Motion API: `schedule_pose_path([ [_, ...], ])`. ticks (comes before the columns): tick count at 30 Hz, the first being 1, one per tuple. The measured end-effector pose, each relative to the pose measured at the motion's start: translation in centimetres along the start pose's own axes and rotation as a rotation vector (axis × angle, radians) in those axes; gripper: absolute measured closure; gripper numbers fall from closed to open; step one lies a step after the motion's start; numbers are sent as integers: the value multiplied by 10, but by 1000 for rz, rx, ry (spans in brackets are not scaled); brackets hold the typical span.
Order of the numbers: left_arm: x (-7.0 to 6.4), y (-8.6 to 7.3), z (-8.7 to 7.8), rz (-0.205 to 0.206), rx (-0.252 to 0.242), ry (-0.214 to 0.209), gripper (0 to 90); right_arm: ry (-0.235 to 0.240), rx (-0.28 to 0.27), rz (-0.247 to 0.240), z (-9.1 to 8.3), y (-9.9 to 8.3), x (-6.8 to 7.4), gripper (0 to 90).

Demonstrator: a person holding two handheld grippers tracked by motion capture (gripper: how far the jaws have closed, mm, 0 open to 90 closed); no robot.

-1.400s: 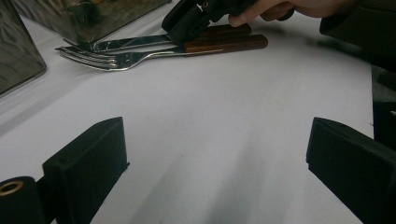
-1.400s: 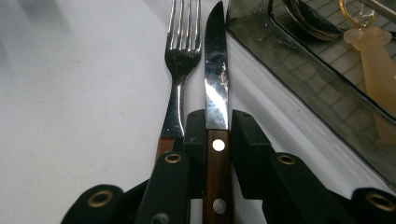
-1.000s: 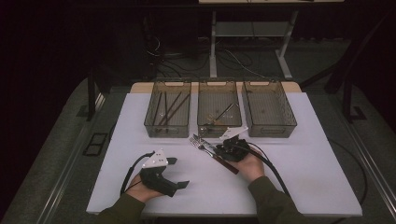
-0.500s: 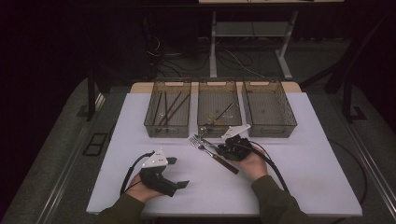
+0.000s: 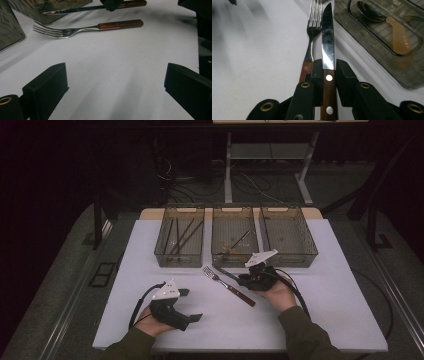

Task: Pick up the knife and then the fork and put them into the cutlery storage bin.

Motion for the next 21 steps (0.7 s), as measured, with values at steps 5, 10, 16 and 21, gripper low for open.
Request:
schedule_pose_path([
  [5,0,0,0,-4,-1,0,40,23,-5,-3,-11,-2,1,770],
  [10,0,0,0,-8,-5,1,40,33,-6,-10,-21,-4,0,770],
  [16,1,0,0,-6,-3,1,39,43,-12,-12,-35,-5,0,770],
  [21,1,0,0,-6,-5,1,38,47,-26,-9,-47,-4,-3,770],
])
Point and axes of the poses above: each handheld gripper's, and its own axes: z roughly forward along the jaws, y roughly out of its top, x roughly to its left, the point moved 8 cm from there along z, roughly forward along the jaws, and after that the axes turned 3 degrees about y, right-handed, at the moved point
